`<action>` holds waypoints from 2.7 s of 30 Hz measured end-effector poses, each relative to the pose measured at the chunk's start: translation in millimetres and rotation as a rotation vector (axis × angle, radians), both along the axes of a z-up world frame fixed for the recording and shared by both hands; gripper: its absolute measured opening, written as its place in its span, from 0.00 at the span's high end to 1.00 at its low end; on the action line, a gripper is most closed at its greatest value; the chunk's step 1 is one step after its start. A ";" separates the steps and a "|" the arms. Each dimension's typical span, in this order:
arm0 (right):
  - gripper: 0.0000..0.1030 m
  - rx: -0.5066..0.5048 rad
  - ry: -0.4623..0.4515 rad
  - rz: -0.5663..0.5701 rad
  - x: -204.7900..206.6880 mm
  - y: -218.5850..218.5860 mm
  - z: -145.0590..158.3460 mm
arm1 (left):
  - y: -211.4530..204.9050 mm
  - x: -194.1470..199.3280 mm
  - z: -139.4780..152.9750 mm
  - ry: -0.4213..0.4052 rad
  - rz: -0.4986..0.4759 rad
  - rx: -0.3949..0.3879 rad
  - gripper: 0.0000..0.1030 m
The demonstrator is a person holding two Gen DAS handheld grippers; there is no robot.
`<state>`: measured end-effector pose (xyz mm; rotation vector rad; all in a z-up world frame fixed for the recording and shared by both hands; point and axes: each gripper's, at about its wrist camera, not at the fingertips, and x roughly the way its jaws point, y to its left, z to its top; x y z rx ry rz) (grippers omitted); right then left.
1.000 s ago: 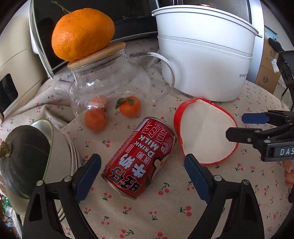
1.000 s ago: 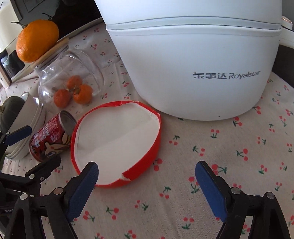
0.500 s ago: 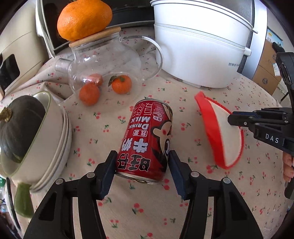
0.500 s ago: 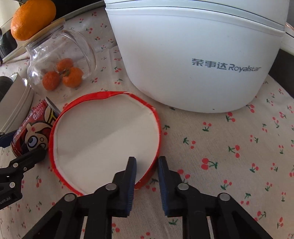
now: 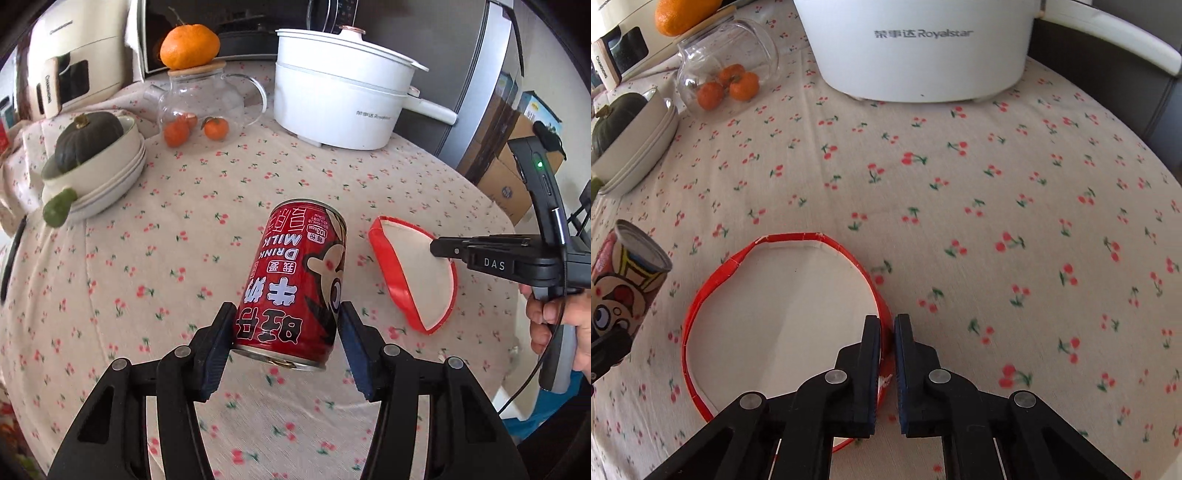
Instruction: Collect trash
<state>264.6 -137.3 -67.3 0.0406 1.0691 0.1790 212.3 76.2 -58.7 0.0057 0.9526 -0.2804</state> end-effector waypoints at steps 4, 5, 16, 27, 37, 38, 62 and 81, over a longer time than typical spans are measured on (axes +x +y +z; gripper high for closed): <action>0.94 -0.015 -0.012 -0.006 -28.4 -14.7 9.7 | -8.7 -37.9 8.3 0.001 0.025 -0.041 0.43; 0.94 -0.014 -0.014 -0.010 -35.3 -18.9 12.3 | -10.5 -47.0 10.8 0.001 0.031 -0.054 0.43; 0.94 0.015 -0.061 -0.049 -102.4 -82.6 50.0 | -56.7 -120.7 45.0 -0.021 0.020 -0.150 0.43; 0.94 -0.032 -0.096 -0.128 -149.5 -187.0 74.1 | -170.8 -157.1 32.9 0.051 -0.241 -0.093 0.43; 0.94 -0.107 -0.009 -0.204 -173.2 -262.2 42.0 | -271.9 -182.3 -9.9 0.185 -0.485 -0.047 0.43; 0.94 -0.110 -0.006 -0.209 -174.9 -267.4 40.1 | -279.8 -183.6 -13.9 0.195 -0.500 -0.041 0.43; 0.92 -0.147 0.078 -0.197 -172.1 -292.7 7.8 | -292.4 -164.3 -34.2 0.229 -0.478 0.027 0.27; 0.17 -0.081 -0.094 -0.184 -228.7 -237.0 72.8 | -183.9 -219.4 37.5 0.061 -0.059 0.086 0.03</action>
